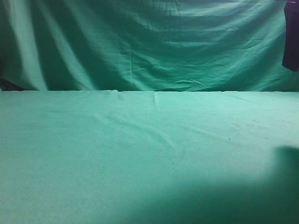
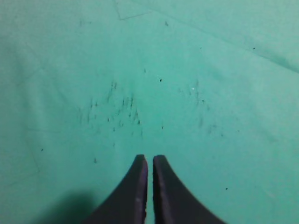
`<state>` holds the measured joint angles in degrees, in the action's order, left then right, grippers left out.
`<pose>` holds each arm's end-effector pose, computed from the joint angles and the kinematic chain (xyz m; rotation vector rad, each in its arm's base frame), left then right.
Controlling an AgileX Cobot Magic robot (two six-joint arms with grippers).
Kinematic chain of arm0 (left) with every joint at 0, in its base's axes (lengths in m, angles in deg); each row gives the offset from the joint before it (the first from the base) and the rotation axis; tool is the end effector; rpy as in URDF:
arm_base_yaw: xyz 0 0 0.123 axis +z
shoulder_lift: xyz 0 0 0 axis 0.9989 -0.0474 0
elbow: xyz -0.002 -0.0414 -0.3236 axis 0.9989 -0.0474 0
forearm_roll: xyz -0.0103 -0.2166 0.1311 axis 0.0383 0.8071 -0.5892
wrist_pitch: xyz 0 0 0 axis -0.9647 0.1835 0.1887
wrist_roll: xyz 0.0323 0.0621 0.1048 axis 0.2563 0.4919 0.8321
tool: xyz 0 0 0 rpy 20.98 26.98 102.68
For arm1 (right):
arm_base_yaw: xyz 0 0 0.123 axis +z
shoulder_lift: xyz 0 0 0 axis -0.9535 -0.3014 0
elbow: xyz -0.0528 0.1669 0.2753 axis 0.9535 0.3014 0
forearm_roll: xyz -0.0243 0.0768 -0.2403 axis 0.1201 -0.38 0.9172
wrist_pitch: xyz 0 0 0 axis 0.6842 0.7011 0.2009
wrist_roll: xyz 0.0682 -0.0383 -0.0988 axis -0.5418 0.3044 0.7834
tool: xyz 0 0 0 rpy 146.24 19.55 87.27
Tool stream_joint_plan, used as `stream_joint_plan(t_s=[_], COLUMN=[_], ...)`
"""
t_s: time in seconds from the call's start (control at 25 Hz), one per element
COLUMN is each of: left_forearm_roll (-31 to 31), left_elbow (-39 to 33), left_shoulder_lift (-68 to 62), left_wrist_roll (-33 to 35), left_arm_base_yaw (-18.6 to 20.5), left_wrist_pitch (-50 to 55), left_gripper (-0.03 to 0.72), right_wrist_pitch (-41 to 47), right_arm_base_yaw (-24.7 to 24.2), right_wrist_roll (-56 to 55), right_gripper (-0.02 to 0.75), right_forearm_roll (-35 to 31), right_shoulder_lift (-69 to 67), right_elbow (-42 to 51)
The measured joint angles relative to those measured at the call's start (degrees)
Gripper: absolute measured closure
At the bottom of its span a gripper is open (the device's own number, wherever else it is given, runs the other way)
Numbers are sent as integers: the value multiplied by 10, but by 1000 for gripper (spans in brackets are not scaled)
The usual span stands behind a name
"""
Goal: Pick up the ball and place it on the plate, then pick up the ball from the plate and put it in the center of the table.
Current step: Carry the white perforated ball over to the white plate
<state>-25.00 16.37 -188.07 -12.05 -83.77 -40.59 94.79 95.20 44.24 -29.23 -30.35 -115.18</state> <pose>0.3570 0.0397 0.2205 0.1635 2.8301 0.2565 0.2508 0.1035 0.2320 -0.6846 2.6368 0.0670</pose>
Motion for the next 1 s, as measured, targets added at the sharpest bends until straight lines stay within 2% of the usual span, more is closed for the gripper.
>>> stream_joint_plan(t_s=[0.28,0.32,0.6,0.8,0.84,1.0], left_forearm_roll=[-1,-1,1,26,39,123], left_elbow=[1,1,1,7,16,81], left_shoulder_lift=[-2,-4,-23,-23,-23,-24], left_wrist_roll=[-13,-14,-15,-15,-15,6], left_arm_base_yaw=[0,0,0,0,0,0], left_wrist_pitch=[-25,-25,-28,-29,-24,16], left_gripper=[385,385,385,74,46,45], right_wrist_pitch=[-7,-7,-8,-8,-8,-3], right_arm_base_yaw=[0,0,0,0,1,1], right_wrist_roll=[1,1,2,2,2,2], right_gripper=[738,690,690,690,690,690], right_forearm_roll=[0,0,0,-1,-2,-5], right_shoulder_lift=[-7,-7,-7,-7,-7,-7], right_elbow=[0,0,0,0,0,-3])
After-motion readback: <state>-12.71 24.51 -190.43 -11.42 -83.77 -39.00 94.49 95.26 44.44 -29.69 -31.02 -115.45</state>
